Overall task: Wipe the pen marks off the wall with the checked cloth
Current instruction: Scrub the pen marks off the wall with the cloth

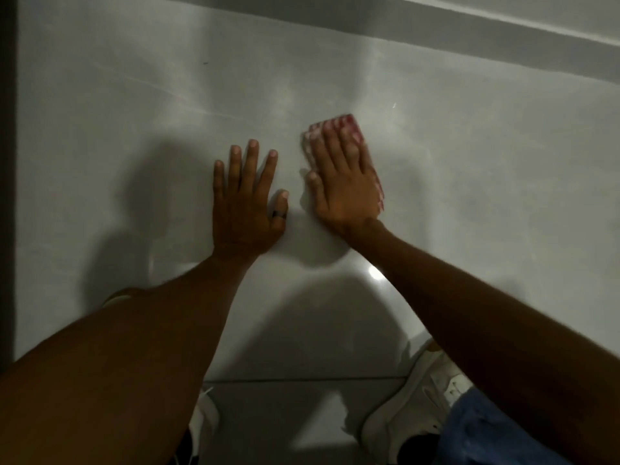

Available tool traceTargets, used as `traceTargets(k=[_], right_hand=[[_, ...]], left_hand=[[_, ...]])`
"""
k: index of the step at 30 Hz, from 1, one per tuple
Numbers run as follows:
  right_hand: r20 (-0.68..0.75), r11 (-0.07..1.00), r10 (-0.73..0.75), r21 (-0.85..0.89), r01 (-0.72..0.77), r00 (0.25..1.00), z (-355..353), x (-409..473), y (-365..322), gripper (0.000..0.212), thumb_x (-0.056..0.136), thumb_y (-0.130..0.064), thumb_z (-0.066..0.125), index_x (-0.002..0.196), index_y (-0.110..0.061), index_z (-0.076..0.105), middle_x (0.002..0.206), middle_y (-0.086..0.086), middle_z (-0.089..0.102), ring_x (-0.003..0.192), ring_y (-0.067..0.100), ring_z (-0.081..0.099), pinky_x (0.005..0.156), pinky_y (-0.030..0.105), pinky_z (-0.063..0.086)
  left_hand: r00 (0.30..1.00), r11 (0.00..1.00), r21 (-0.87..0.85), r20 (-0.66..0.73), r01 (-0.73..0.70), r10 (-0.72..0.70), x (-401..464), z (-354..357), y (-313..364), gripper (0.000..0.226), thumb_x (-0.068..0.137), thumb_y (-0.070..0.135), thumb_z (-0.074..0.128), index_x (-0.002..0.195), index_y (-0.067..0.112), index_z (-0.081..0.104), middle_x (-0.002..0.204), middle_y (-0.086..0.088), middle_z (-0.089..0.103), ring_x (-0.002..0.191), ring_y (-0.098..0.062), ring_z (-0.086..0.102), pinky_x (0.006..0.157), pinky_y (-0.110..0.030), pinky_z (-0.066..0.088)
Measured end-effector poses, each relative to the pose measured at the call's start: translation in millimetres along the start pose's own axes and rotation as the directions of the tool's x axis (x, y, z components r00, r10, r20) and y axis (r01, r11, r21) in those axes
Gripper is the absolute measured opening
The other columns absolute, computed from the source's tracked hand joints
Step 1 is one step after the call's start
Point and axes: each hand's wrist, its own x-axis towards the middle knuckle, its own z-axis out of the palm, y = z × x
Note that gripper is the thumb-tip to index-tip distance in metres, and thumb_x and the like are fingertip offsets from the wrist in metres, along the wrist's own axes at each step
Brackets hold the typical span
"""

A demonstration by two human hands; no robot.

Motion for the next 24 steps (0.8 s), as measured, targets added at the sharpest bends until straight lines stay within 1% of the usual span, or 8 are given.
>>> traceTargets(k=[3, 6, 7, 10, 14, 17, 20, 24], right_hand=[[0.034, 0.960, -0.275, -0.049, 0.277, 0.961, 2, 0, 8, 0.063, 0.111, -0.043, 0.023, 0.169, -0.019, 0.023, 0.178, 0.011, 0.023, 0.167, 0.032, 0.017, 0.136, 0.055, 0.016], [-0.006, 1.000, -0.004, -0.023, 0.004, 1.000, -2, -4, -2, 0.064, 0.110, -0.045, 0.021, 0.169, -0.020, 0.021, 0.179, 0.010, 0.020, 0.167, 0.031, 0.014, 0.135, 0.057, 0.017], [0.021, 0.999, -0.038, -0.029, 0.039, 0.999, 2, -10, -7, 0.065, 0.110, -0.046, 0.020, 0.169, -0.019, 0.021, 0.179, 0.010, 0.020, 0.167, 0.031, 0.014, 0.135, 0.057, 0.017], [0.123, 0.915, -0.389, -0.067, 0.399, 0.913, 10, -33, 8, 0.060, 0.112, -0.043, 0.026, 0.169, -0.021, 0.025, 0.177, 0.009, 0.025, 0.167, 0.030, 0.018, 0.137, 0.053, 0.015], [0.092, 0.840, -0.521, -0.123, 0.529, 0.849, 0, -18, 64, 0.057, 0.113, -0.038, 0.032, 0.167, -0.020, 0.032, 0.174, 0.010, 0.033, 0.164, 0.030, 0.027, 0.136, 0.048, 0.017], [0.009, 0.904, -0.402, -0.152, 0.399, 0.915, -11, 8, 90, 0.056, 0.113, -0.034, 0.033, 0.167, -0.017, 0.033, 0.175, 0.014, 0.031, 0.165, 0.034, 0.023, 0.134, 0.053, 0.024], [-0.050, 0.997, -0.015, -0.070, 0.012, 0.999, -29, 41, 95, 0.061, 0.112, -0.039, 0.024, 0.170, -0.021, 0.020, 0.179, 0.011, 0.018, 0.168, 0.032, 0.012, 0.137, 0.053, 0.013], [-0.036, 0.955, 0.295, 0.045, -0.293, 0.955, -37, 81, 68, 0.063, 0.113, -0.045, 0.021, 0.171, -0.024, 0.010, 0.181, 0.006, 0.005, 0.169, 0.027, 0.000, 0.138, 0.049, 0.001]], left_hand=[[1.000, 1.000, -0.010, 0.013, -0.013, 0.013, 2, -1, 3, 0.069, 0.108, 0.047, 0.044, 0.170, 0.020, 0.034, 0.179, -0.015, 0.026, 0.166, -0.041, 0.021, 0.135, -0.061, 0.015], [1.000, 1.000, 0.004, 0.027, 0.000, 0.000, 0, -1, -2, 0.070, 0.107, 0.047, 0.044, 0.171, 0.021, 0.032, 0.180, -0.015, 0.025, 0.167, -0.041, 0.020, 0.135, -0.062, 0.014], [1.000, 1.000, 0.003, 0.027, -0.006, 0.006, -1, -1, -2, 0.071, 0.106, 0.047, 0.044, 0.171, 0.021, 0.031, 0.180, -0.015, 0.024, 0.167, -0.041, 0.020, 0.135, -0.062, 0.014], [0.999, 0.999, -0.003, 0.027, -0.036, 0.036, 0, 0, -2, 0.075, 0.105, 0.051, 0.042, 0.172, 0.019, 0.029, 0.180, -0.017, 0.022, 0.167, -0.042, 0.018, 0.135, -0.062, 0.014], [0.999, 0.999, 0.013, 0.029, -0.030, 0.029, 1, 3, -2, 0.076, 0.107, 0.057, 0.040, 0.172, 0.020, 0.029, 0.180, -0.015, 0.023, 0.167, -0.041, 0.018, 0.135, -0.062, 0.014], [0.999, 1.000, 0.011, 0.031, -0.026, 0.026, 1, 3, -3, 0.076, 0.106, 0.057, 0.042, 0.172, 0.021, 0.028, 0.180, -0.015, 0.022, 0.167, -0.041, 0.018, 0.135, -0.062, 0.013], [0.999, 0.999, 0.025, 0.028, -0.023, 0.022, -1, 4, -2, 0.075, 0.107, 0.058, 0.040, 0.172, 0.022, 0.028, 0.180, -0.014, 0.023, 0.167, -0.041, 0.019, 0.135, -0.062, 0.014], [0.999, 0.998, 0.060, 0.034, -0.018, 0.016, -1, 5, -2, 0.077, 0.106, 0.060, 0.038, 0.172, 0.024, 0.025, 0.181, -0.013, 0.021, 0.167, -0.041, 0.018, 0.135, -0.061, 0.014]])
